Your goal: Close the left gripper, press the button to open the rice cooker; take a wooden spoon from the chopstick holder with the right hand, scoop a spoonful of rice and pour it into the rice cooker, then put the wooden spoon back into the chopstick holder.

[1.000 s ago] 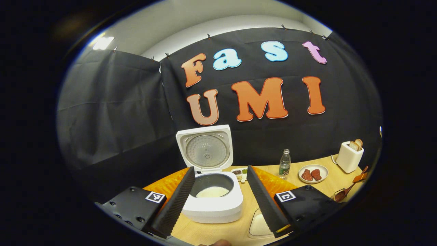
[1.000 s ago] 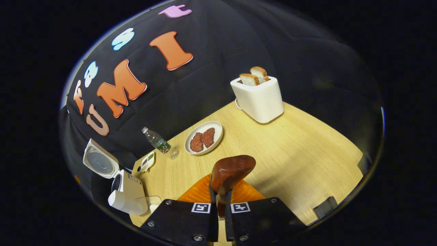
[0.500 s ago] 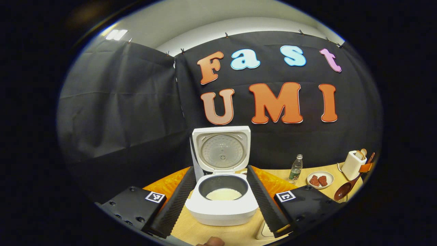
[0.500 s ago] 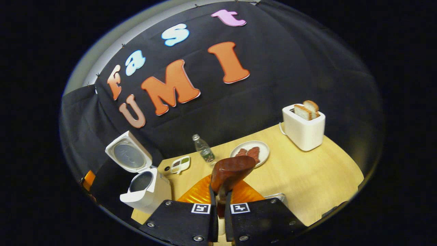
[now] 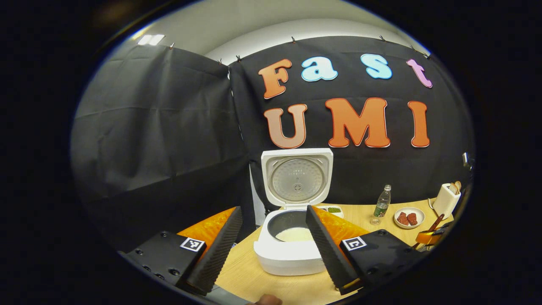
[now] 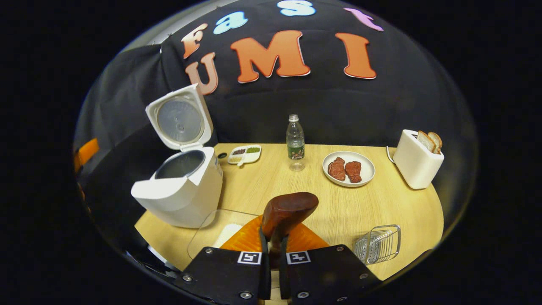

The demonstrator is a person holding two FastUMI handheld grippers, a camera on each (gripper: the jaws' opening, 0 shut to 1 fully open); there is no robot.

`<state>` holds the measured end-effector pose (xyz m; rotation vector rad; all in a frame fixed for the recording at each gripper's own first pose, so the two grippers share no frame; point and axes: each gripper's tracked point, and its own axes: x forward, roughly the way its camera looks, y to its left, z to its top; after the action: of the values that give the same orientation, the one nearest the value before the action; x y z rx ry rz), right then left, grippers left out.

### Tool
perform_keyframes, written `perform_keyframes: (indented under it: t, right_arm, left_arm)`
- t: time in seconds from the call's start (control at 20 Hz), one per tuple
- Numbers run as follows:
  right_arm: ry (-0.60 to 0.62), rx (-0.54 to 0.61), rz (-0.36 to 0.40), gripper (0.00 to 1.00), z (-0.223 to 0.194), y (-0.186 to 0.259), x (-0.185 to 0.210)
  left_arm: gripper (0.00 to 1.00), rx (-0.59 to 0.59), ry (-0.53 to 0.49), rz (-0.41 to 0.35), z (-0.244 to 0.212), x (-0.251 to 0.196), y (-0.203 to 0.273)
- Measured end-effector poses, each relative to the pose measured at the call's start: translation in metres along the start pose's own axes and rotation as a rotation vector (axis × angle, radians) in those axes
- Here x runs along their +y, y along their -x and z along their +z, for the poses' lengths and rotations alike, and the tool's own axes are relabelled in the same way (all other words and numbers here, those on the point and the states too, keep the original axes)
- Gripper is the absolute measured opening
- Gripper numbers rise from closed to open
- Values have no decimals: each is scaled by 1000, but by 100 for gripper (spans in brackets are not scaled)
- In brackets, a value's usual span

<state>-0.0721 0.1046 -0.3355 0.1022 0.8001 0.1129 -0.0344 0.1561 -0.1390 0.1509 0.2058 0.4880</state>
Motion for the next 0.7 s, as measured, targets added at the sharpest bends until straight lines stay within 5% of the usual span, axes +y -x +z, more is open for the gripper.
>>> perform_keyframes:
  t: [0.3, 0.7]
  right_arm:
    - [143, 31, -25, 7, -42, -7, 16]
    - [33, -3, -67, 7, -59, -5, 21]
  left_arm:
    - [100, 19, -4, 13, -7, 12, -3]
    - [99, 51, -62, -30, -16, 4, -13]
